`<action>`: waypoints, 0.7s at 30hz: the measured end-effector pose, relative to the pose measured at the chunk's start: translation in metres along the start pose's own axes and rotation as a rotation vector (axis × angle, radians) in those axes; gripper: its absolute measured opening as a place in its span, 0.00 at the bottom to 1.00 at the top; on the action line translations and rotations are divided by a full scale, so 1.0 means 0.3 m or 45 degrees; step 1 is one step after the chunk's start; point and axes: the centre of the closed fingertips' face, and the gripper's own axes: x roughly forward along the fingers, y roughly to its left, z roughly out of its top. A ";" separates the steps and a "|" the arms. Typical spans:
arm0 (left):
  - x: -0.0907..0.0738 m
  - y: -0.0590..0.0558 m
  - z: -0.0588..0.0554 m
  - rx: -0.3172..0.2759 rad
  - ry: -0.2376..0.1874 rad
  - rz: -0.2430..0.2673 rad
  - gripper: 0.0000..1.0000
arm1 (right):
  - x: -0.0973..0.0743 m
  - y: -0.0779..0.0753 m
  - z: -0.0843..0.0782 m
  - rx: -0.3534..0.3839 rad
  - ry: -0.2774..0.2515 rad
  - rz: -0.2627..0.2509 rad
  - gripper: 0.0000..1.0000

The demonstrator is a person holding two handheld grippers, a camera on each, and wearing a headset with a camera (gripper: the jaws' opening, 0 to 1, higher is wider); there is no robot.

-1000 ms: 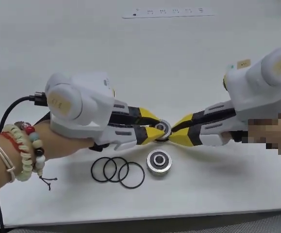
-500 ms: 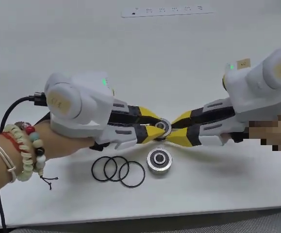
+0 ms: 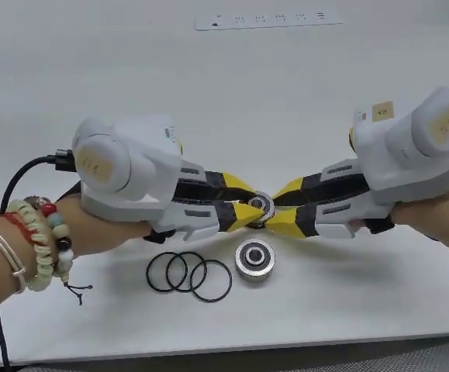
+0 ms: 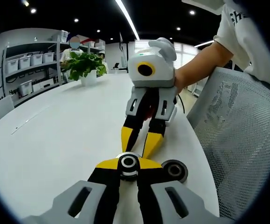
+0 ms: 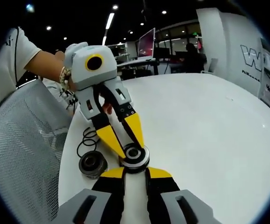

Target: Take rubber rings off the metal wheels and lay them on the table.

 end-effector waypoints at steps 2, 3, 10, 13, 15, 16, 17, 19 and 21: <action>0.000 0.000 0.000 -0.001 0.000 0.000 0.08 | -0.005 -0.001 -0.003 -0.004 0.003 -0.002 0.11; 0.000 0.000 0.000 -0.003 -0.001 0.000 0.08 | -0.006 -0.002 -0.003 -0.009 0.005 -0.003 0.10; 0.000 0.000 0.000 -0.004 0.000 -0.003 0.08 | 0.000 0.006 0.011 -0.048 -0.011 0.005 0.16; 0.000 0.000 0.000 -0.005 0.000 -0.003 0.08 | 0.006 0.005 0.011 -0.067 -0.011 0.001 0.18; 0.000 0.000 -0.001 -0.006 -0.001 -0.003 0.08 | 0.008 0.005 0.019 -0.059 -0.025 0.004 0.21; 0.001 -0.001 0.000 -0.007 -0.002 -0.005 0.08 | 0.012 0.005 0.024 -0.054 -0.029 0.006 0.22; 0.002 -0.001 0.000 -0.007 -0.001 -0.006 0.08 | 0.016 0.005 0.024 -0.055 -0.024 0.006 0.22; 0.002 -0.002 0.000 -0.005 0.001 -0.007 0.08 | 0.019 0.004 0.023 -0.062 -0.020 0.006 0.23; 0.002 -0.002 0.000 -0.004 0.001 -0.006 0.08 | 0.016 0.005 0.022 -0.060 -0.019 0.008 0.23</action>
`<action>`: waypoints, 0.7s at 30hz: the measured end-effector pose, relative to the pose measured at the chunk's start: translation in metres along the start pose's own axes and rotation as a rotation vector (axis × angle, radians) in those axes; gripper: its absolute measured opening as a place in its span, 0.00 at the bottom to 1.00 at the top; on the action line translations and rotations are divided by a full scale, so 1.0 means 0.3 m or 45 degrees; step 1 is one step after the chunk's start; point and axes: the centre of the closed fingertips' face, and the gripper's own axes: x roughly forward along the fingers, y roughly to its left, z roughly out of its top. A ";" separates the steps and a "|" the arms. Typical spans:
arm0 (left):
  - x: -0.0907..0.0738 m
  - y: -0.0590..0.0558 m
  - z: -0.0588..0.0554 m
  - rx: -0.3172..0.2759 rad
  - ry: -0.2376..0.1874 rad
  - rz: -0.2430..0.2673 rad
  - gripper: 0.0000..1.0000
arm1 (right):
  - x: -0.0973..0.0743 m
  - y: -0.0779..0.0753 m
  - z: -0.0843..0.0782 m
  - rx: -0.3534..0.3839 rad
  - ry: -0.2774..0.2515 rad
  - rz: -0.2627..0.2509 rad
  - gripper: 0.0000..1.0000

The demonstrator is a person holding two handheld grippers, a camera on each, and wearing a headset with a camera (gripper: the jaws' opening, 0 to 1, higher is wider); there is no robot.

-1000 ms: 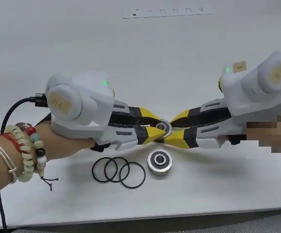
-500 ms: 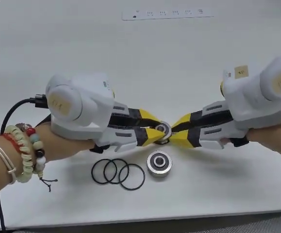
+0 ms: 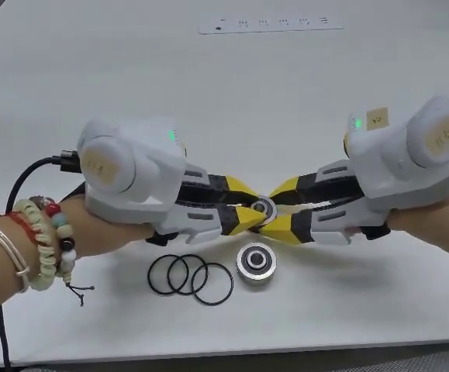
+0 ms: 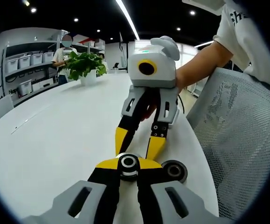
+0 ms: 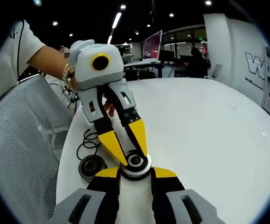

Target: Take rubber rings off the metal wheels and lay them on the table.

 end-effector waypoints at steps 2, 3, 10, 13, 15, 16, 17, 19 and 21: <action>0.000 0.000 0.000 0.000 -0.001 0.002 0.08 | -0.002 0.001 0.000 0.003 -0.003 0.000 0.23; 0.000 0.000 0.000 0.001 -0.001 0.002 0.08 | -0.006 0.000 -0.003 0.005 -0.003 0.001 0.23; 0.000 -0.001 0.000 -0.001 -0.001 0.000 0.08 | -0.017 -0.001 -0.020 0.020 0.018 0.004 0.19; 0.000 -0.004 0.000 0.003 0.005 -0.009 0.08 | -0.020 0.003 -0.018 -0.010 0.033 0.007 0.19; -0.001 -0.006 0.000 0.006 0.007 -0.014 0.08 | -0.022 0.004 -0.020 0.000 0.037 0.011 0.18; -0.001 -0.006 0.000 0.007 0.008 -0.015 0.08 | -0.022 0.003 -0.021 0.007 0.036 0.013 0.18; -0.001 -0.006 0.000 0.010 0.009 -0.015 0.08 | -0.023 0.003 -0.022 0.020 0.037 0.014 0.17; -0.001 -0.007 0.000 0.013 0.008 -0.014 0.08 | -0.025 0.003 -0.025 0.031 0.044 0.016 0.17; -0.001 -0.007 0.000 0.015 0.009 -0.015 0.08 | -0.027 0.004 -0.027 0.033 0.052 0.019 0.15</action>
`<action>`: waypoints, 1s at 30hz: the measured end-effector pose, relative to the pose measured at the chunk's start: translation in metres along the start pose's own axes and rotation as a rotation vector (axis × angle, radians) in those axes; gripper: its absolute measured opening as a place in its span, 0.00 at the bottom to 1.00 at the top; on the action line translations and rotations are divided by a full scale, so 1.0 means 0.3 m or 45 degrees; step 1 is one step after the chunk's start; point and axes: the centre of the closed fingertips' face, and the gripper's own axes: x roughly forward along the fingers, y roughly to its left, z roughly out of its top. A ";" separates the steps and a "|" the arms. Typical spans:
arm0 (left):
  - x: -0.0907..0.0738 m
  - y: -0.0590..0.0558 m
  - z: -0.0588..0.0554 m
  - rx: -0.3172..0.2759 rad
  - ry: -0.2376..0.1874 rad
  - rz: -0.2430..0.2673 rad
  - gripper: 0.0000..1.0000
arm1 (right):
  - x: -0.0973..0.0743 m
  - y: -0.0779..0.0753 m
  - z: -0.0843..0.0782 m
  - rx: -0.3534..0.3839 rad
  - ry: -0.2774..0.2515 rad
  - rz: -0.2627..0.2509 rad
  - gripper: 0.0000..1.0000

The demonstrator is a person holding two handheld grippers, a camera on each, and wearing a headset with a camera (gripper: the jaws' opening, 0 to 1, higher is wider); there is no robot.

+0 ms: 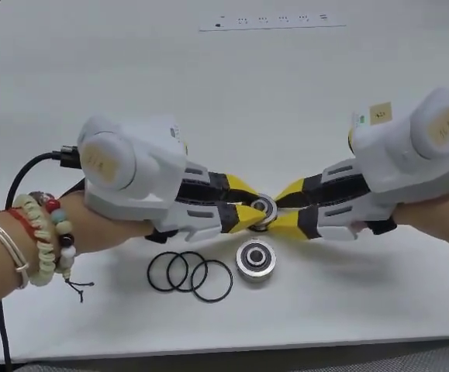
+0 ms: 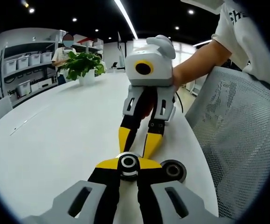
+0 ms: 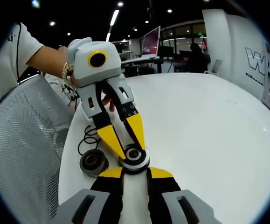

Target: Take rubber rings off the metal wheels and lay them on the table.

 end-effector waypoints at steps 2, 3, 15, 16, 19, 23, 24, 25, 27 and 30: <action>0.000 0.000 0.000 0.001 0.001 0.000 0.08 | -0.008 0.000 -0.006 0.008 0.015 0.005 0.12; 0.000 -0.001 0.000 0.002 0.001 -0.001 0.08 | -0.012 0.000 -0.009 0.006 0.018 0.004 0.09; 0.001 -0.002 0.001 0.002 -0.009 -0.003 0.08 | -0.019 -0.021 -0.009 0.248 0.011 -0.038 0.00; 0.001 -0.002 0.002 0.002 -0.009 -0.002 0.08 | -0.019 -0.021 -0.008 0.271 0.009 -0.038 0.00; 0.001 -0.001 0.001 0.001 -0.011 -0.002 0.08 | -0.020 -0.021 -0.009 0.394 0.011 -0.032 0.00; 0.001 -0.002 0.001 0.003 -0.012 -0.002 0.08 | -0.025 -0.027 -0.010 0.576 -0.024 -0.029 0.00; 0.001 -0.002 0.001 0.004 -0.013 0.000 0.08 | -0.026 -0.028 -0.011 0.582 -0.025 -0.031 0.00; 0.001 -0.002 0.001 0.005 -0.015 0.001 0.08 | -0.027 -0.027 -0.011 0.591 -0.027 -0.030 0.00; 0.001 -0.002 0.001 0.009 -0.021 0.004 0.08 | -0.029 -0.025 -0.012 0.652 -0.042 -0.025 0.00; -0.002 -0.002 -0.002 0.013 -0.051 0.016 0.08 | -0.030 -0.025 -0.013 0.728 -0.072 -0.014 0.00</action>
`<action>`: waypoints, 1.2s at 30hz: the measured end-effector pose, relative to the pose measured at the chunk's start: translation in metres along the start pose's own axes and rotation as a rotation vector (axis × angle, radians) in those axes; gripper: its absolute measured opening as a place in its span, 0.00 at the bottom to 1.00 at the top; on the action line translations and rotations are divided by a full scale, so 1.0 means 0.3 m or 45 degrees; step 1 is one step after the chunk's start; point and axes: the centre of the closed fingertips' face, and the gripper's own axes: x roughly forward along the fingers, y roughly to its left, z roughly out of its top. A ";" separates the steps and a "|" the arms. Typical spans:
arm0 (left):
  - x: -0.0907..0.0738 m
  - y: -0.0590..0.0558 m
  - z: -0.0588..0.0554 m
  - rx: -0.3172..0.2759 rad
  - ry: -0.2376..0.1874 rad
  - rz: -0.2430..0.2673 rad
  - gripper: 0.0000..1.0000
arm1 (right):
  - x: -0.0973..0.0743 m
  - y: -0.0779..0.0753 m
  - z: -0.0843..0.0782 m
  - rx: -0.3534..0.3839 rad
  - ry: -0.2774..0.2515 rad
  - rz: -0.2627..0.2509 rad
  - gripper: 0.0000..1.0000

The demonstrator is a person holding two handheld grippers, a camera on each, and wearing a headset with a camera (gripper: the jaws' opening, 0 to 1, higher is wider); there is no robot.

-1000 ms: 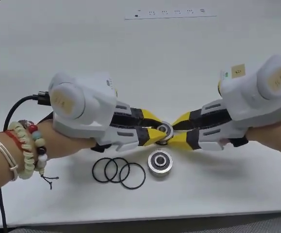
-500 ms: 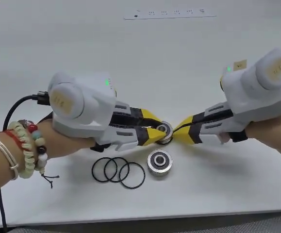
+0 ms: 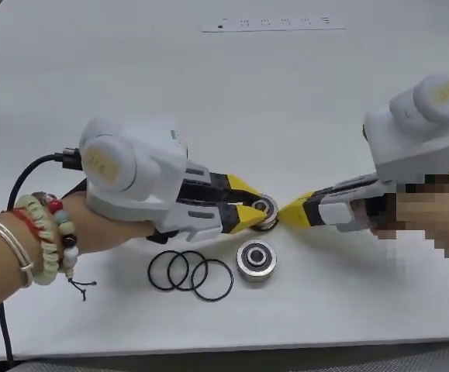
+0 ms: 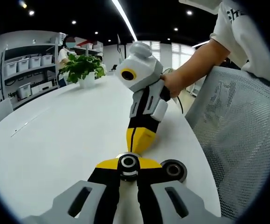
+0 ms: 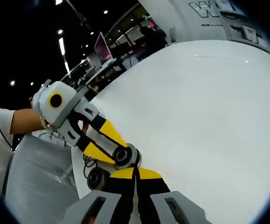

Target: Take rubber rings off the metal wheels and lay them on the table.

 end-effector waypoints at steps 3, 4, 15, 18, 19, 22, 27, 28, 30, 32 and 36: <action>-0.001 0.001 0.001 -0.005 -0.018 0.013 0.08 | -0.006 0.001 0.001 0.047 -0.023 0.017 0.00; -0.001 0.001 0.001 -0.004 -0.019 0.015 0.08 | -0.005 0.002 -0.001 0.049 -0.024 0.017 0.00; -0.004 0.003 -0.001 0.002 -0.043 0.012 0.08 | 0.000 0.012 -0.003 0.032 -0.011 -0.004 0.00; -0.004 0.003 0.000 -0.001 -0.047 0.019 0.08 | 0.002 0.011 -0.003 0.038 -0.013 -0.005 0.00; -0.004 0.003 0.000 0.000 -0.046 0.021 0.08 | 0.002 0.011 -0.003 0.039 -0.014 -0.006 0.00; -0.005 0.004 -0.002 0.002 -0.046 0.032 0.08 | -0.001 0.009 0.001 0.048 -0.016 -0.006 0.00; -0.006 0.006 -0.002 0.000 -0.053 0.050 0.08 | -0.009 0.019 0.018 0.070 -0.041 0.002 0.00; -0.006 0.006 -0.003 0.002 -0.051 0.049 0.08 | -0.008 0.020 0.018 0.061 -0.037 -0.002 0.00; -0.006 0.006 -0.003 0.004 -0.052 0.049 0.08 | -0.008 0.020 0.019 0.056 -0.036 -0.006 0.00; -0.006 0.007 -0.003 0.005 -0.052 0.054 0.08 | -0.008 0.020 0.020 0.051 -0.035 -0.012 0.00; -0.005 0.007 -0.003 0.010 -0.048 0.056 0.08 | -0.011 0.023 0.025 0.057 -0.044 -0.009 0.00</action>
